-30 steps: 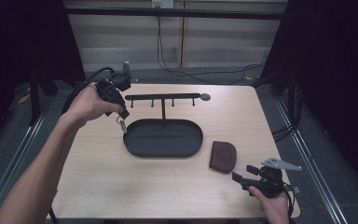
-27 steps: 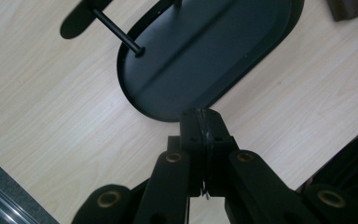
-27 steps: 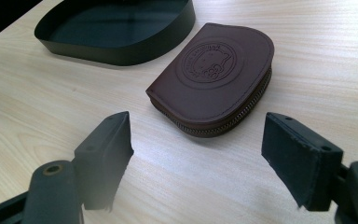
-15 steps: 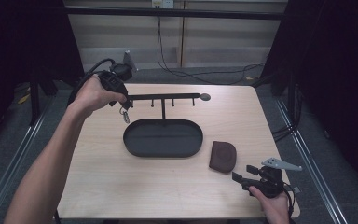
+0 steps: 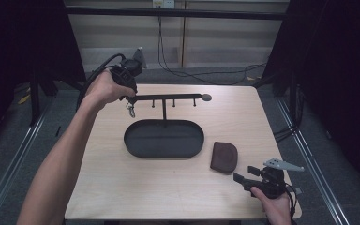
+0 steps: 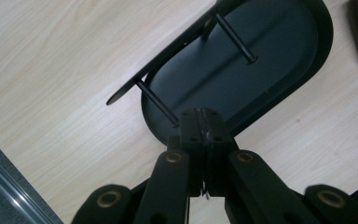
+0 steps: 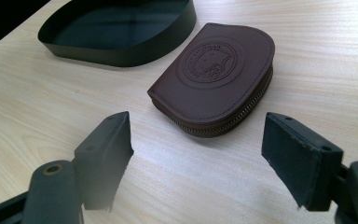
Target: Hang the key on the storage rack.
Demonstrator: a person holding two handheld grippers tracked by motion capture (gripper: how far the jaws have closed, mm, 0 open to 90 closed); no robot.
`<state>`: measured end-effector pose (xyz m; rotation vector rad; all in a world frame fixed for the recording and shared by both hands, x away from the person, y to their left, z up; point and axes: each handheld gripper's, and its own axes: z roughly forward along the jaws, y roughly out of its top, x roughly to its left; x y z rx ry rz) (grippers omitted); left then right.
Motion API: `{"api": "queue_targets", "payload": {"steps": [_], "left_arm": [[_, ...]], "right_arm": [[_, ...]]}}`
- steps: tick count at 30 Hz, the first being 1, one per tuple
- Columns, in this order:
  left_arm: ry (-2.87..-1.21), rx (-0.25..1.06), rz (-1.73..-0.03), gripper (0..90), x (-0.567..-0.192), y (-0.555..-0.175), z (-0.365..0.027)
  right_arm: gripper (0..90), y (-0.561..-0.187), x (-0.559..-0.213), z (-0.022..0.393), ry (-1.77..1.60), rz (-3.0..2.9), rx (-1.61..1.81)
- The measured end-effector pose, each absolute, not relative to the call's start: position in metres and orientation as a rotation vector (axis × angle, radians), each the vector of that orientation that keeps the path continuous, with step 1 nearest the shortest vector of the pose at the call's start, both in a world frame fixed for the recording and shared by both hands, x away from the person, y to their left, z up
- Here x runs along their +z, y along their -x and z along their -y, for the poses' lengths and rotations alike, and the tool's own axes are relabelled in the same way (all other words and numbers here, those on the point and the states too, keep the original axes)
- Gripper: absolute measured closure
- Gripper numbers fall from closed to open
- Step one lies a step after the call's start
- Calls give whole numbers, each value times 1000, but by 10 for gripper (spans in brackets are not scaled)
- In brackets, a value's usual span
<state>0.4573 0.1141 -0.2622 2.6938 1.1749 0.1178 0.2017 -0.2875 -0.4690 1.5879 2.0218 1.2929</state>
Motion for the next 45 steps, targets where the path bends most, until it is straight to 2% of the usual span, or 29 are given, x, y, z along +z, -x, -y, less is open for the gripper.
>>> {"api": "queue_targets", "payload": {"steps": [13,20,45], "left_arm": [[-2642,122,-1222,892,-263,-478,-118],[-2630,138,-1231,892,-261,-479,-115],[-2635,139,-1322,887,-278,-479,-143]], "right_arm": [[241,-202,-469,288,-1587,-2029,1301],[241,-201,-469,287,-1582,-2032,1304],[241,-202,-469,287,-1580,-2042,1296]]}}
